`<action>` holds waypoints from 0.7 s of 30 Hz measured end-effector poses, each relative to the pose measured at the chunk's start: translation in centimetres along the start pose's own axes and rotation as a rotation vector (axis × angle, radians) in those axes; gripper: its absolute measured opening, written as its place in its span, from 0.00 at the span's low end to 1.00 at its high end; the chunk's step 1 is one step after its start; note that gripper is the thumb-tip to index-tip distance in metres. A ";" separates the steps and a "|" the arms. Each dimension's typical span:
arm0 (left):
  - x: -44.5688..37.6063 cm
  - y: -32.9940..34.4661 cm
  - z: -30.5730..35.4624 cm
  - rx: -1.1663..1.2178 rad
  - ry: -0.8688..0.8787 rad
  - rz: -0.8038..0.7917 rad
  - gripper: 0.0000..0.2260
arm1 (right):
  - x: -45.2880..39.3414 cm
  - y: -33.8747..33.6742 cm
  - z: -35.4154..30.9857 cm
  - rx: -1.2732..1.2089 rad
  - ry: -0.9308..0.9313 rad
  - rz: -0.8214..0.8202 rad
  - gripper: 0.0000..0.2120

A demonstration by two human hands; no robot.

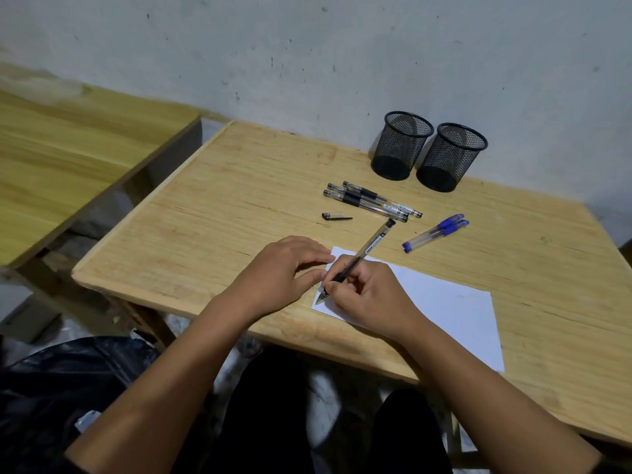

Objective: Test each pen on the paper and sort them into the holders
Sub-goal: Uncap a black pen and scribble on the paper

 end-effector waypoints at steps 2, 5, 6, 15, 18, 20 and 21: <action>0.0 -0.1 0.0 0.000 0.003 0.005 0.13 | 0.0 0.0 0.1 0.013 -0.003 -0.008 0.05; 0.0 -0.1 0.1 0.001 0.003 0.003 0.13 | -0.1 -0.1 0.2 0.027 -0.010 -0.001 0.06; 0.0 -0.2 0.1 -0.001 0.004 0.004 0.13 | -0.1 -0.1 0.2 0.027 -0.012 -0.004 0.05; 0.1 -0.2 0.2 -0.018 0.005 0.004 0.15 | 0.0 -0.1 0.1 0.029 -0.037 0.003 0.05; 0.1 -0.2 0.2 -0.017 0.004 0.001 0.15 | -0.1 -0.2 0.0 0.012 -0.036 0.015 0.05; 0.1 -0.2 0.2 -0.019 0.004 0.005 0.14 | -0.1 -0.2 0.1 0.016 -0.032 0.021 0.05; 0.1 -0.2 0.2 -0.022 0.002 0.007 0.13 | -0.1 -0.3 0.1 0.023 -0.033 0.027 0.06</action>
Point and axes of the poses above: each hand's wrist, its own x-axis away from the middle knuckle, its own y-axis out of the palm, z = x × y, the point moved 7 cm from there along -x, towards the middle knuckle, and after that the axes turned 10 degrees about z, right-handed, at the moved point
